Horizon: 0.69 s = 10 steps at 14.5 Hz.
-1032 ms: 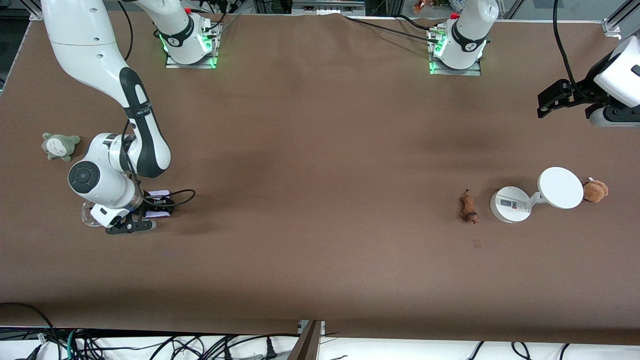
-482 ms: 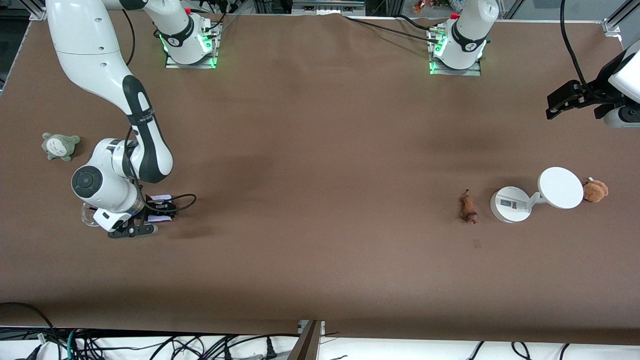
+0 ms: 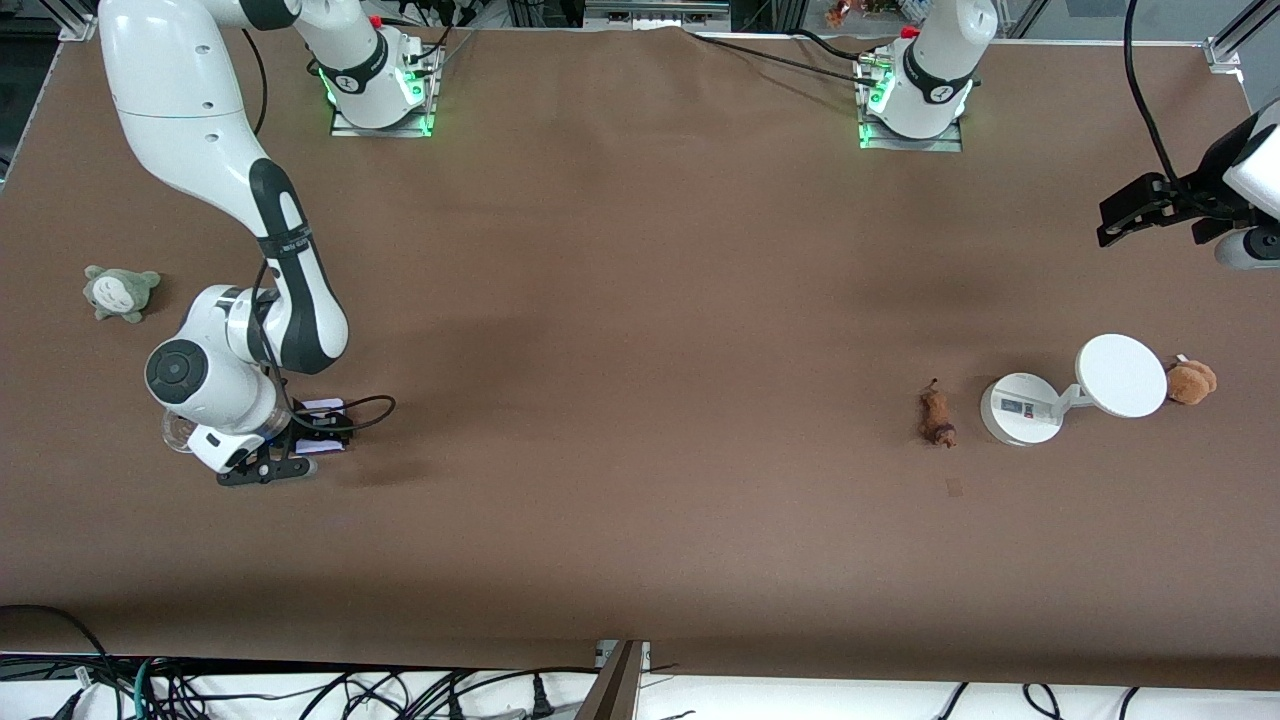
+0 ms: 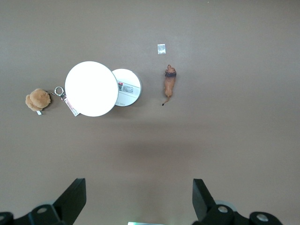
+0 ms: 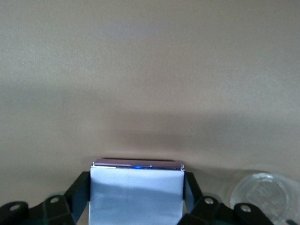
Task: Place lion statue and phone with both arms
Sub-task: 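Lower the phone beside the glass cup and open the right gripper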
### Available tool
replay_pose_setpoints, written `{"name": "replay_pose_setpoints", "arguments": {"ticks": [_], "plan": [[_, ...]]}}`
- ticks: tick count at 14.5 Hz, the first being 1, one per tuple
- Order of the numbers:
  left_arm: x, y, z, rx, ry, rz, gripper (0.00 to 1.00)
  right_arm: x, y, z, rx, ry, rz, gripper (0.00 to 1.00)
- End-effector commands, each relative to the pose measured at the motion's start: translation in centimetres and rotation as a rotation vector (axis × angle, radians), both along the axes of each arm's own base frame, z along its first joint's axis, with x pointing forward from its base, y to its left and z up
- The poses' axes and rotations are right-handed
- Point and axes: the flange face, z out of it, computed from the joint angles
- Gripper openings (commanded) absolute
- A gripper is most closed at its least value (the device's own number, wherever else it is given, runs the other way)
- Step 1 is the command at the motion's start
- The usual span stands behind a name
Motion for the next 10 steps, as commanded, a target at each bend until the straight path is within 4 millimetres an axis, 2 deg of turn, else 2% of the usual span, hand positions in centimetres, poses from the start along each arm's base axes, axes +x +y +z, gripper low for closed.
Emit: {"name": "replay_pose_setpoints", "arguments": {"ticks": [1,2,3,7,9,10], "plan": [[0.4,-0.1,0.5,-0.009,-0.008,0.006,1.00,1.0,0.0,-0.1,0.018,-0.018,0.014,0.10],[0.4,0.0,0.5,-0.009,-0.008,0.006,1.00,1.0,0.0,-0.1,0.019,-0.018,0.012,0.63],[0.4,0.0,0.5,-0.007,-0.010,0.006,1.00,1.1,0.0,0.0,0.019,-0.019,0.013,1.00],[0.4,0.2,0.5,-0.004,-0.010,0.007,1.00,1.6,1.0,1.5,0.040,-0.031,0.016,1.00],[0.4,0.2,0.6,-0.004,-0.011,0.007,1.00,1.6,1.5,2.8,0.049,-0.023,0.019,1.00],[0.4,0.2,0.6,-0.004,-0.011,0.007,1.00,1.7,1.5,4.2,0.057,-0.018,0.020,1.00]]}}
